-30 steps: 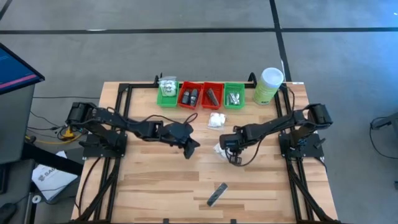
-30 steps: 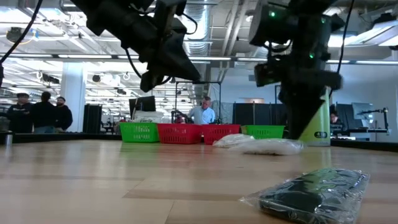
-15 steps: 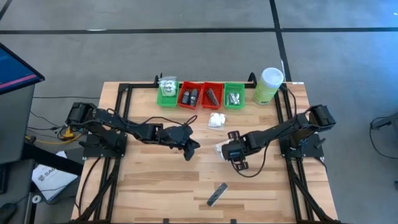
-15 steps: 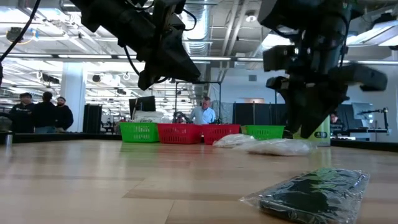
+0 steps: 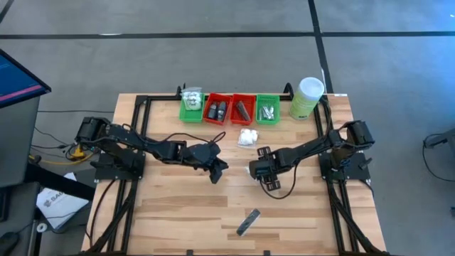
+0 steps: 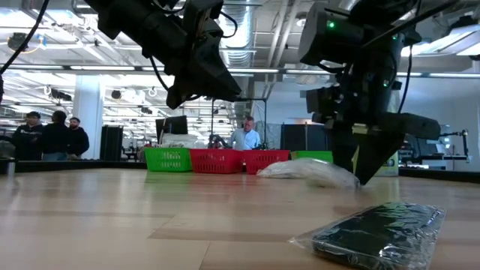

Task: Pick & Place Travel size toiletries
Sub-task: Put the cotton pack into the left green basket

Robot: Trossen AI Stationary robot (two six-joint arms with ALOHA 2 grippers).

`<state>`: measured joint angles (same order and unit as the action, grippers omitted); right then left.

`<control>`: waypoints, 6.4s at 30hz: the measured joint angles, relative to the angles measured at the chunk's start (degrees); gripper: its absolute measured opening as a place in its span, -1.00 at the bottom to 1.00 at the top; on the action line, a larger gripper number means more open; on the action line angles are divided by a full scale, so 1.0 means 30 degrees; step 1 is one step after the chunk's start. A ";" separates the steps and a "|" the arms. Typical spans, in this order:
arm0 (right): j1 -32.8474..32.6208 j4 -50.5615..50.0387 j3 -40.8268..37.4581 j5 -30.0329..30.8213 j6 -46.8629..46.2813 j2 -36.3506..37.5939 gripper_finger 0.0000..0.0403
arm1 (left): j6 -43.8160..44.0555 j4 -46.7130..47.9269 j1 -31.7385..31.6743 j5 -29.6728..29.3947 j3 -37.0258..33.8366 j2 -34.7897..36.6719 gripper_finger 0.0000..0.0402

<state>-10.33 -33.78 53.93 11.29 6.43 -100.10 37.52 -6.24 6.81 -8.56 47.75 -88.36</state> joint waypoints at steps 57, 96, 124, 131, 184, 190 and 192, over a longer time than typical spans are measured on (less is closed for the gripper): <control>0.6839 -0.8988 1.1067 -2.3113 -0.5550 0.0256 -1.00 | -0.7412 -0.3891 0.0437 -0.1181 0.0220 0.2506 0.40; 0.7934 -0.5286 1.1067 -2.4981 -0.8829 0.0256 -1.00 | -0.8339 -0.3963 0.1348 -0.2219 0.0350 0.2484 0.14; 0.9148 -0.5513 1.5844 -2.4243 -0.5967 0.0270 0.04 | 0.5132 -0.3197 -0.0316 0.6547 0.0342 0.4335 -1.00; 0.7433 -0.6062 1.6218 -2.2318 -0.5387 0.0278 0.40 | 0.5149 -0.3039 -0.1039 0.6648 0.0342 0.4335 -1.00; 0.8248 -1.0295 1.6211 -1.7660 -0.1772 0.0263 0.45 | -2.3312 2.6719 -1.7642 0.2309 1.6132 -0.3897 -1.00; 0.8247 -1.0179 1.6211 -1.7656 -0.1426 0.0263 0.45 | -2.4067 2.6623 -1.7806 0.1891 1.6809 -0.5302 -1.00; 0.8247 -1.0101 1.6211 -1.7656 -0.1363 0.0263 0.45 | -2.4067 2.6541 -1.7746 0.2178 1.6837 -0.5767 -1.00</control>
<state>14.41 -64.08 102.56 -41.68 2.35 -99.31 -34.68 73.38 -46.43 -2.02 98.26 -105.66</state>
